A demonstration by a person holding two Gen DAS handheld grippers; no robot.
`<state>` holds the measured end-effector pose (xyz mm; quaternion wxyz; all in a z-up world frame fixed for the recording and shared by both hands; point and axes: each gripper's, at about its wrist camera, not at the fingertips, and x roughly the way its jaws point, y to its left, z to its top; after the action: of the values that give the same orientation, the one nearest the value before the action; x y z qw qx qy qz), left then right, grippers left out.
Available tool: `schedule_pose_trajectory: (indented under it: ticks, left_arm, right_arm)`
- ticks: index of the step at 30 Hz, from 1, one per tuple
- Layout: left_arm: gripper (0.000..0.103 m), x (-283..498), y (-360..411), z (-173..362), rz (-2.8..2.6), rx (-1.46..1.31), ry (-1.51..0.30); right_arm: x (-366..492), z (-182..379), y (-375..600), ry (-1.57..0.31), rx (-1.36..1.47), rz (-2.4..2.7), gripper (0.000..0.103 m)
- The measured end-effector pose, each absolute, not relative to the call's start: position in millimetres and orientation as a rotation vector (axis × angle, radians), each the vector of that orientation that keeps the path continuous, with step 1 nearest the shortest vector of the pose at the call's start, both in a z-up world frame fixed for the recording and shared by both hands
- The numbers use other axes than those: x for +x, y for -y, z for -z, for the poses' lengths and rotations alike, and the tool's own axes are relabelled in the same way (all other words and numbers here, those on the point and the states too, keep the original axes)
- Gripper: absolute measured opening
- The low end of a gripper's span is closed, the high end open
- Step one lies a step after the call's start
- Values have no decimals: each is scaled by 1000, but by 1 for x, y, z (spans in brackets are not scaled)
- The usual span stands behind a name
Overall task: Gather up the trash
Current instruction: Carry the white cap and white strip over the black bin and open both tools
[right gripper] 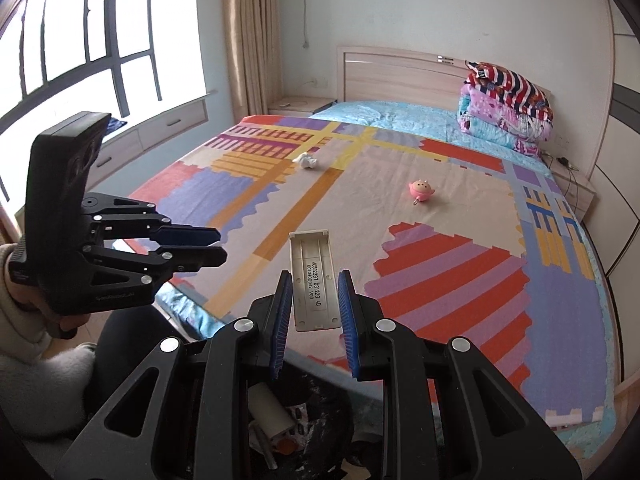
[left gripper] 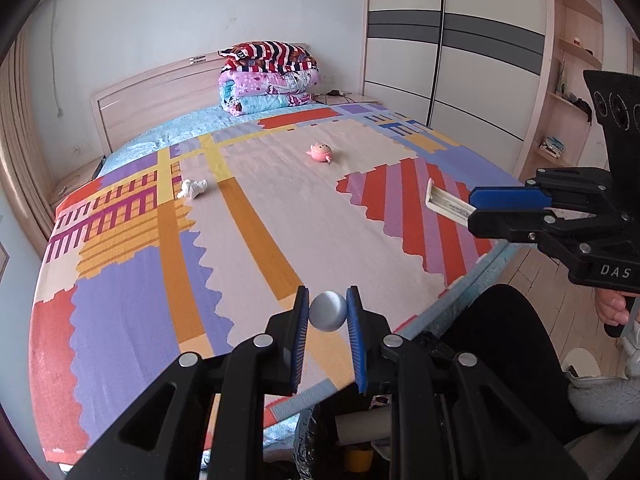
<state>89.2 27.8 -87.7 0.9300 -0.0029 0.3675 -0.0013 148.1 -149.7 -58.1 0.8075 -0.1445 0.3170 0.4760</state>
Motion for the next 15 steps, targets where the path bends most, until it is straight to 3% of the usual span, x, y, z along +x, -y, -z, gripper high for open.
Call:
schedule_pose_trajectory:
  ticks: [15]
  left_arm:
    - [19,43,10,131,81,-27,-829]
  right_arm:
    - [105,115,163,-803,-352,-1099,24]
